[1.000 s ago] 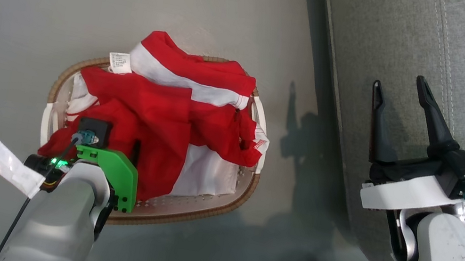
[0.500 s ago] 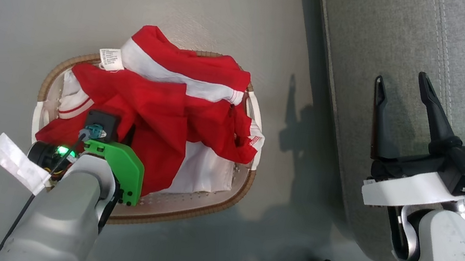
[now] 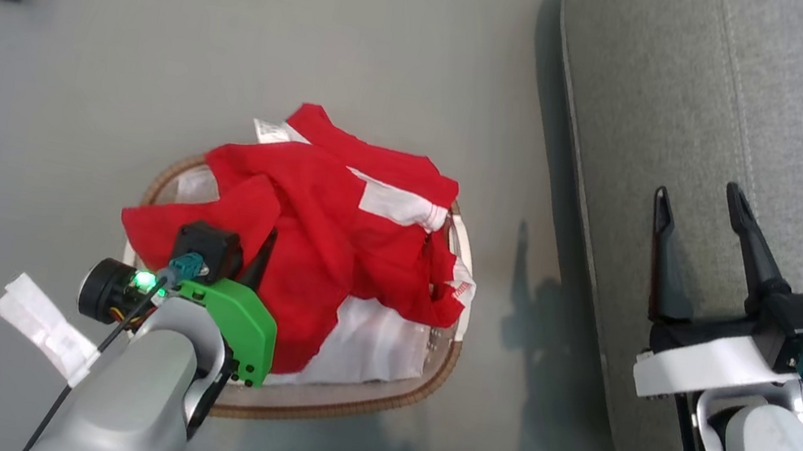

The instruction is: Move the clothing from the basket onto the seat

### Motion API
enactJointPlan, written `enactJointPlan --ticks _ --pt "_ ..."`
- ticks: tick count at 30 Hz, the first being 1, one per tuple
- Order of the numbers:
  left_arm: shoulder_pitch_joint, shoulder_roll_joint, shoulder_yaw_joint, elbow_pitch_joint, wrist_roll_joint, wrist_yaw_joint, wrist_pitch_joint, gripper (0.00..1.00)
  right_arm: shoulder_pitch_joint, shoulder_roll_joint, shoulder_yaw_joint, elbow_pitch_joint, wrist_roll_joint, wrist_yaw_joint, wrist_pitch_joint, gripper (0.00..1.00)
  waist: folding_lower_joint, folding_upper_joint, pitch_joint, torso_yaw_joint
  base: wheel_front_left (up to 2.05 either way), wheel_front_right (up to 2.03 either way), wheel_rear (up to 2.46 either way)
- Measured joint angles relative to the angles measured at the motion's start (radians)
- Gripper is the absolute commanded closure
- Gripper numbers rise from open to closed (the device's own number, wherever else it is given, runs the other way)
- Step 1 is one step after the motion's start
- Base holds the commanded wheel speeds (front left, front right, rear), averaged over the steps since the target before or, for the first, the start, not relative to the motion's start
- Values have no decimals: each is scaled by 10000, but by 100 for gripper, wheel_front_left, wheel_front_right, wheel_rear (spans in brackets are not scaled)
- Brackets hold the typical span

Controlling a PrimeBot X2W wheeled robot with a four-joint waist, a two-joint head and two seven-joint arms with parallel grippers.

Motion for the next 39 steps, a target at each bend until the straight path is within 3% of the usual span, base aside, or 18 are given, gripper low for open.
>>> enactJointPlan --ticks 8,18,30,39 --pt "1018 230 238 -2382 378 -12 0 100 686 0 -140 180 -159 0 0 0 -1 0 -1482 423 0 0 0" --pt "1060 637 75 -4792 1020 -48 0 100 1502 0 8 428 -199 0 0 0 -1 0 -3329 787 0 0 0" --pt "-772 1390 -1346 -5695 742 -61 102 100 1871 -4 347 537 -311 0 0 0 -1 0 -4979 899 0 0 0" --pt "-1930 1607 -2117 -5800 209 -77 351 100 1906 -6 1436 679 -368 0 0 0 -1 0 -5623 1063 0 0 0"
